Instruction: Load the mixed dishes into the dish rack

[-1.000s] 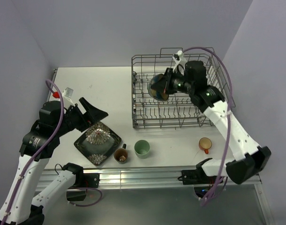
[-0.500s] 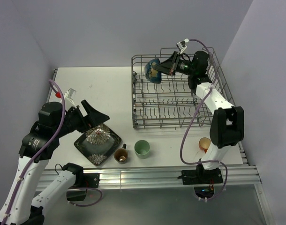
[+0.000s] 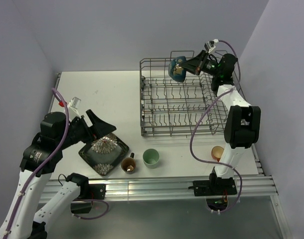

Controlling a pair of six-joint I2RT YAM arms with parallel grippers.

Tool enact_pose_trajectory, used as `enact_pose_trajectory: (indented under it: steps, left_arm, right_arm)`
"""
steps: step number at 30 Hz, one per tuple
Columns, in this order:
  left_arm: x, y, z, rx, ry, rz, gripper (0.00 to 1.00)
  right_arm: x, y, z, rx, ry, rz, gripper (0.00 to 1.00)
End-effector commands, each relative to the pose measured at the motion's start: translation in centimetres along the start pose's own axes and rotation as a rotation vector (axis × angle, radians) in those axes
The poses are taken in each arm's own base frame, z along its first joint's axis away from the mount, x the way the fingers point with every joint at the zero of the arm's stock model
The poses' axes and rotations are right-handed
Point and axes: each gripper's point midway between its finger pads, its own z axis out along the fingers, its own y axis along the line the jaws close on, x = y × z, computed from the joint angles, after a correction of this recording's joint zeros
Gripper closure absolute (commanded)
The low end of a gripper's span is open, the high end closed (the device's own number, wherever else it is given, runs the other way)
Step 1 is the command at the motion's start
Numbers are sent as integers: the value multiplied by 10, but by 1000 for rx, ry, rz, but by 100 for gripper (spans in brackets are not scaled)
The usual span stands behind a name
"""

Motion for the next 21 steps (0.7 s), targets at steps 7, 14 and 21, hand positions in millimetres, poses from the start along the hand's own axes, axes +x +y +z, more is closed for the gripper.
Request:
enact_pose_trajectory:
  steps: [7,14,21]
  left_arm:
    - [-7,-10,2,48,-21,36,13]
    - [-8,-8,5,45,-16,34,13]
    - [-9,-8,7,41,-16,36,13]
  right_arm:
    - [-30,-16,6,-4,-73,-63,100]
    - [-33,-41,9,12,-84,-21,100]
    - [-30,-72,11,48,-81,18,100]
